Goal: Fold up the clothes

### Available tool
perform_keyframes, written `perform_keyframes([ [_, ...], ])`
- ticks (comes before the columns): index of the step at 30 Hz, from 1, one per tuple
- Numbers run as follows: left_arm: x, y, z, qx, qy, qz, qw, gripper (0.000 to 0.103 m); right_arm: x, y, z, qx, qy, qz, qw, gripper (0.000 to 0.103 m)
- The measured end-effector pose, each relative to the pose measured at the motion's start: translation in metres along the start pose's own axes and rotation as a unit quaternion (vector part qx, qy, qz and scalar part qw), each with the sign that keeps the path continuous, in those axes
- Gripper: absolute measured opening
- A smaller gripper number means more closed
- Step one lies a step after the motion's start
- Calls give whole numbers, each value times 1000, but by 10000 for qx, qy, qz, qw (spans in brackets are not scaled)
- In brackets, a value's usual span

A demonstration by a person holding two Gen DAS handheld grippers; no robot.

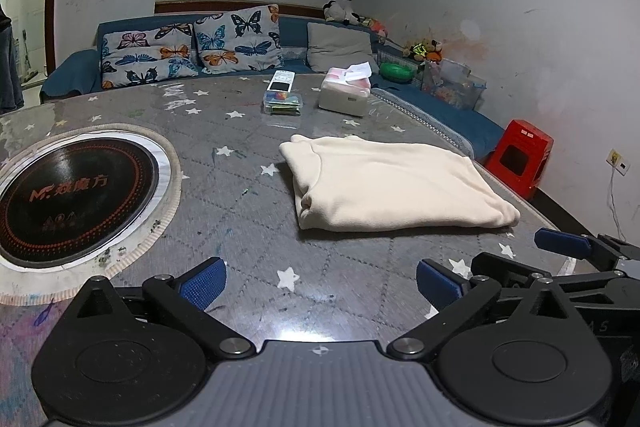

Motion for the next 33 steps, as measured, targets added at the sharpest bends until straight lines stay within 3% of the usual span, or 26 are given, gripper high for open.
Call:
perform_keyframes([
  [33,0,4,8,-199,63,-97,9997,103,2,-4,13,88,147,-6,9999,103],
])
Point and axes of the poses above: each gripper's, at about its wrist camera, not at the fingertips, and z roughly the way its jaws point, y to its left, x to its underside, the point moved 3 cm from there along z, roughly the way its jaws point, and after that the axes turned 5 degrees about -x, right-handed, at the moved point
